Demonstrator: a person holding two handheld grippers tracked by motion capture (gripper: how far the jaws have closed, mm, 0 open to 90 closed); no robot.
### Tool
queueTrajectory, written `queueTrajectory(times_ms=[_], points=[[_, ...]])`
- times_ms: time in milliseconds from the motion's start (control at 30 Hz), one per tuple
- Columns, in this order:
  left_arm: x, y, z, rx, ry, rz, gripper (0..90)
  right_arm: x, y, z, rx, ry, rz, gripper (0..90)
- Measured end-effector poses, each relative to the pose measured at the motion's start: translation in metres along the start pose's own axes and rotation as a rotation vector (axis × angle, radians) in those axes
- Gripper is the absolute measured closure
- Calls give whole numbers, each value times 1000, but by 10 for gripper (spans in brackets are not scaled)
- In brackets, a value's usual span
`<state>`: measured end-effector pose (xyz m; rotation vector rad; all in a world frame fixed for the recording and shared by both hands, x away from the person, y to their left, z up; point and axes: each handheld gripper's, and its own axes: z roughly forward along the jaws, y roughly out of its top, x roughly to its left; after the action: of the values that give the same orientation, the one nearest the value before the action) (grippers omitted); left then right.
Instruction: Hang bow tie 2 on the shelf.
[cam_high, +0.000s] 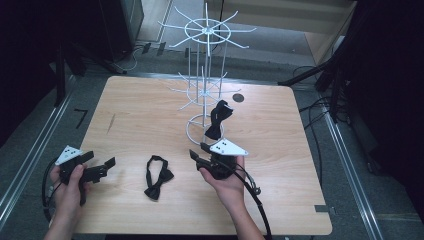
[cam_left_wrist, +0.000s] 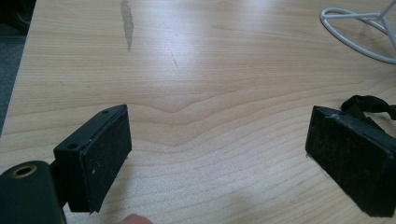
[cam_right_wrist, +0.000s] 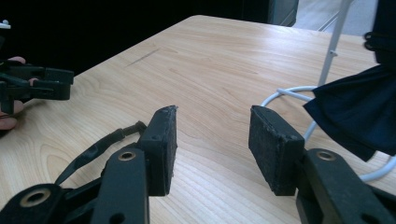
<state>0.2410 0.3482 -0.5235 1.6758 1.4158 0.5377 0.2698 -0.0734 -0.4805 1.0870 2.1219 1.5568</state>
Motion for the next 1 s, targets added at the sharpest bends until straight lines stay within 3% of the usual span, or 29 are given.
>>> queueTrajectory(times_ms=[1000], points=[[0, 0, 0, 0, 0, 0, 77, 20, -6, 19, 33, 38, -11, 532]])
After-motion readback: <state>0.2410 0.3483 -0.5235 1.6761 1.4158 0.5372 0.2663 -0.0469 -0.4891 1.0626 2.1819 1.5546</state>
